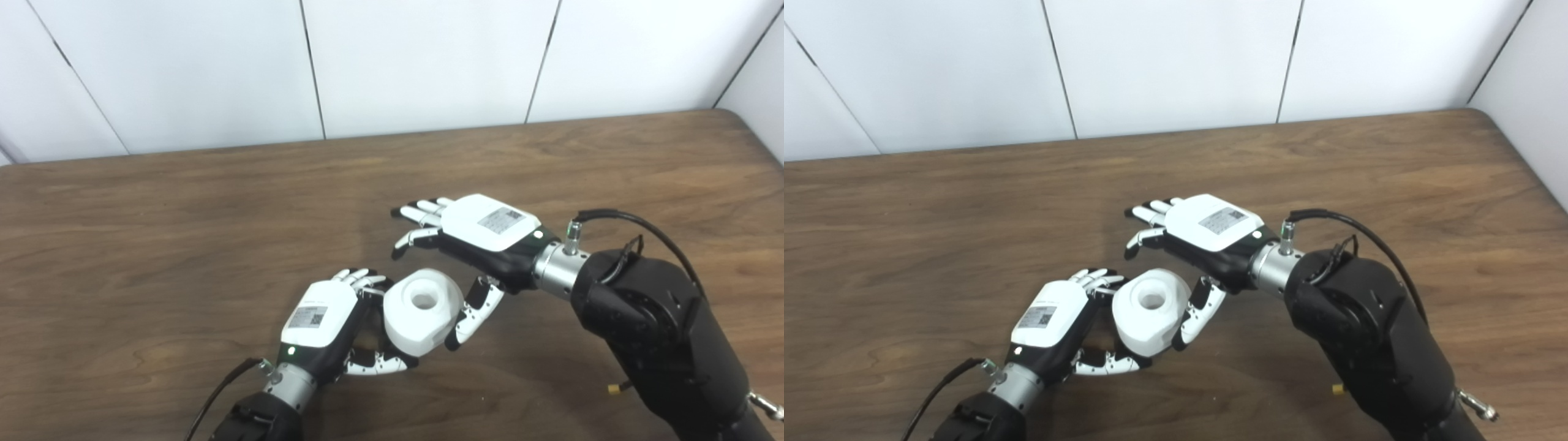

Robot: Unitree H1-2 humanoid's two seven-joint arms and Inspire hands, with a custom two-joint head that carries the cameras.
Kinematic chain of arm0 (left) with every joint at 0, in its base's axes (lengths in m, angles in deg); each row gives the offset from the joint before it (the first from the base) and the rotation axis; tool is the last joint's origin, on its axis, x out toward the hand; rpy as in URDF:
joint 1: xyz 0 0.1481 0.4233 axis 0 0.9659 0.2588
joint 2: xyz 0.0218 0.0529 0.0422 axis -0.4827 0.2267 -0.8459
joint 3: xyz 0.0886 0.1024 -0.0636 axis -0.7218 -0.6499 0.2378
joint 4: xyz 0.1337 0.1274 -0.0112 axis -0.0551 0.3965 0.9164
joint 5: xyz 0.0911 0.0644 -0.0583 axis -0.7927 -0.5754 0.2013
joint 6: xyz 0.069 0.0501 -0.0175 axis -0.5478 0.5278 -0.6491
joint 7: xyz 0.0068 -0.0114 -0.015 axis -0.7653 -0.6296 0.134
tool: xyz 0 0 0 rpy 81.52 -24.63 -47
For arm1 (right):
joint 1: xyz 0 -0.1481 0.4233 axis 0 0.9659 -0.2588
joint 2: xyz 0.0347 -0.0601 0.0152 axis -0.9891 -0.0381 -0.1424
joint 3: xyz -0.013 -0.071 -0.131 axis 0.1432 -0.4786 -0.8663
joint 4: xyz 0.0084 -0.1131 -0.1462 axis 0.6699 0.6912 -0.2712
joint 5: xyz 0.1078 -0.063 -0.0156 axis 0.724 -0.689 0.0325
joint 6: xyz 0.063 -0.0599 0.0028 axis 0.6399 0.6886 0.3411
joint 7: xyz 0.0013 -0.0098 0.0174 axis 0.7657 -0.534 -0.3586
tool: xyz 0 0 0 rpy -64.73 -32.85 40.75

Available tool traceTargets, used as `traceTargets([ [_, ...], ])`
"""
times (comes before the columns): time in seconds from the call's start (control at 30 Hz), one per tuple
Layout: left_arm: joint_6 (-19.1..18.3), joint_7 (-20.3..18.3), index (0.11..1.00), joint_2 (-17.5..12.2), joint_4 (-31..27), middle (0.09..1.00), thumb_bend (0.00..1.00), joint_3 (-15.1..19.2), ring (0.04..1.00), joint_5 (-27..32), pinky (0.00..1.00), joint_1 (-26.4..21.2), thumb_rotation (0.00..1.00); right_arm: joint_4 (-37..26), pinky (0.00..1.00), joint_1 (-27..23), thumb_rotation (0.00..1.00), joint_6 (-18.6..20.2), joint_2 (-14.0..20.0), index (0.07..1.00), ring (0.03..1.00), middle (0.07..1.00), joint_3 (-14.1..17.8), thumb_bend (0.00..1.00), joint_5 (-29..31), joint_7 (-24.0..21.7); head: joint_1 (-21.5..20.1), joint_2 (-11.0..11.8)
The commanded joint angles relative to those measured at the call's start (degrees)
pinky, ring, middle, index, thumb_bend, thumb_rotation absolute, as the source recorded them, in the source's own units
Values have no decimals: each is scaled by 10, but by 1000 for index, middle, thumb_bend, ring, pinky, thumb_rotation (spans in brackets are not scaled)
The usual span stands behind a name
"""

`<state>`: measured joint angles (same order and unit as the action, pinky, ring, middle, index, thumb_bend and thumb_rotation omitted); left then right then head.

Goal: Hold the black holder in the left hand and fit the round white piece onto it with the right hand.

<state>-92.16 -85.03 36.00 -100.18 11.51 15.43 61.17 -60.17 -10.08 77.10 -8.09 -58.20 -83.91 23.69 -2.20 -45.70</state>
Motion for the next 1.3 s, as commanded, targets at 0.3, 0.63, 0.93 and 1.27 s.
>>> traceTargets([
  [0.3, 4, -30, 488, 0, 23, 803, 514, -16, 878, -8, 920, 10, 62, -24, 1000, -30, 376, 13, 7, 869, 1000, 1000, 18, 1000, 10, -4, -1, 1],
  [0.63, 6, -21, 488, 0, 29, 789, 514, -10, 869, -1, 921, 15, 62, -36, 1000, -66, 387, 57, 32, 929, 1000, 1000, 32, 1000, 38, -61, -3, 20],
  [0.93, -8, -15, 497, 3, 33, 784, 518, -15, 854, -32, 894, 16, 86, -30, 1000, -76, 364, 84, 46, 937, 1000, 1000, 35, 1000, 58, -70, 1, 34],
  [1.27, -38, -44, 876, 15, 21, 854, 1000, -15, 881, -89, 881, 19, 371, -19, 1000, -73, 410, 66, 55, 924, 1000, 1000, 33, 1000, 37, -43, 9, 29],
])
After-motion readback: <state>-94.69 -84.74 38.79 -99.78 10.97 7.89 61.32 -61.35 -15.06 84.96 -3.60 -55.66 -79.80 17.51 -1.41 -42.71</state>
